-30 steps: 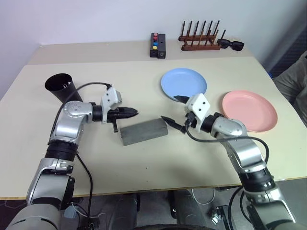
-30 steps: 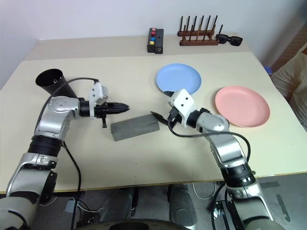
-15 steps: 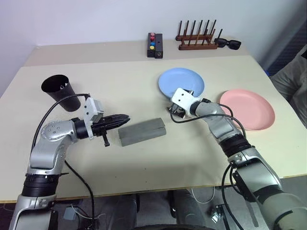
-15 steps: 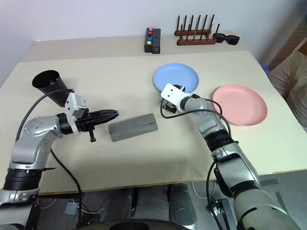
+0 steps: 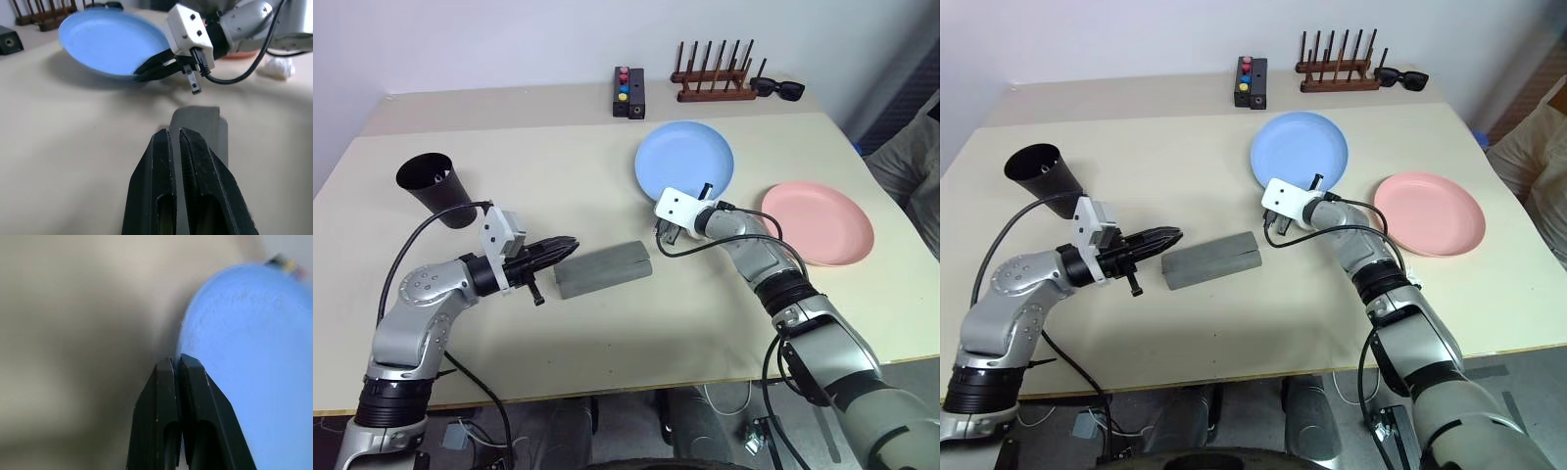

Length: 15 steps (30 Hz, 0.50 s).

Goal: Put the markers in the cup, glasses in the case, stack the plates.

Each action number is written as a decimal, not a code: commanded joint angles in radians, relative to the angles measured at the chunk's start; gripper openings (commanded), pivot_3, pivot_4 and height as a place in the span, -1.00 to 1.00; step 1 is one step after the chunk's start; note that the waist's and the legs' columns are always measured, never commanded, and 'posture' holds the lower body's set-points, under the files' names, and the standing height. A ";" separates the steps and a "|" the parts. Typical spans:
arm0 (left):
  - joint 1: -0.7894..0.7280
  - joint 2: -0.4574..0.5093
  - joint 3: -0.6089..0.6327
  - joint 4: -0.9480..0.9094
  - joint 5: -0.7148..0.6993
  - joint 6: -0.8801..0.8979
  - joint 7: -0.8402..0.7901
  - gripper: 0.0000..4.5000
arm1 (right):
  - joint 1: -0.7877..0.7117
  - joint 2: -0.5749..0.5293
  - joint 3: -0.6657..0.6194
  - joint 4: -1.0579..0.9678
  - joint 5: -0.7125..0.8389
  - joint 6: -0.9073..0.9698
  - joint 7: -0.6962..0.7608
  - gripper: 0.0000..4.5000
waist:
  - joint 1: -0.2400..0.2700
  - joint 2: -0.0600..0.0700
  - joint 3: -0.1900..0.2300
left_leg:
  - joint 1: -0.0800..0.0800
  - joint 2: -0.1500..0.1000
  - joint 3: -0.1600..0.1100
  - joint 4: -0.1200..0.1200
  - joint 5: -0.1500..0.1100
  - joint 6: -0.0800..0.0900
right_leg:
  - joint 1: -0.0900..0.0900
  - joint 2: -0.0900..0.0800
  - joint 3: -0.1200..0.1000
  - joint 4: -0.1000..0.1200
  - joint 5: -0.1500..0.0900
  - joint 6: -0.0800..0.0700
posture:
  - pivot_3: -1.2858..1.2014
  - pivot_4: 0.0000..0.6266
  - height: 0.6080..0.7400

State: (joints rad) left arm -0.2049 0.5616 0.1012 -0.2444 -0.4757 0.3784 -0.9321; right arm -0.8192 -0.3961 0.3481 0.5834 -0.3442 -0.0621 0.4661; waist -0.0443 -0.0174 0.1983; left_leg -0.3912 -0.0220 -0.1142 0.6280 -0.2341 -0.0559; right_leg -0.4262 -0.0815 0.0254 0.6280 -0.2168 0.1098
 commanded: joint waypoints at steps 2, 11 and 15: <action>-0.037 -0.033 -0.037 -0.063 -0.053 0.017 0.002 -0.88 | 0.037 -0.076 -0.090 -0.260 0.015 0.052 0.016 -1.00 | 0.005 0.000 0.000 | 0.000 0.000 0.000 0.000 0.000 0.000 | 0.000 0.000 0.000 0.000 0.000 0.000 | 0.03 -0.52 0.98; -0.170 -0.153 -0.186 0.040 -0.033 -0.004 -0.045 -0.88 | 0.453 -0.293 -0.452 -0.844 0.221 0.427 0.180 -1.00 | 0.026 0.000 0.000 | -0.001 0.000 0.000 0.002 0.000 0.000 | 0.002 0.000 0.000 -0.004 -0.001 -0.002 | 0.03 -0.52 0.98; -0.212 -0.181 -0.219 0.105 -0.025 -0.030 -0.087 -0.88 | 0.618 -0.364 -0.555 -0.940 0.234 0.498 0.199 -1.00 | 0.027 0.001 -0.001 | 0.000 0.000 0.001 0.001 0.000 0.000 | 0.003 0.000 0.000 -0.004 -0.002 -0.004 | 0.03 -0.52 0.98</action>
State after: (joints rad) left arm -0.4006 0.3865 -0.1078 -0.1442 -0.5013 0.3760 -0.9993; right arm -0.2110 -0.7381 -0.1523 -0.2810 -0.1287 0.4164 0.6576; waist -0.0173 -0.0160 0.1977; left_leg -0.3915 -0.0222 -0.1128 0.6295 -0.2342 -0.0557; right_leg -0.4237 -0.0817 0.0256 0.6238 -0.2190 0.1059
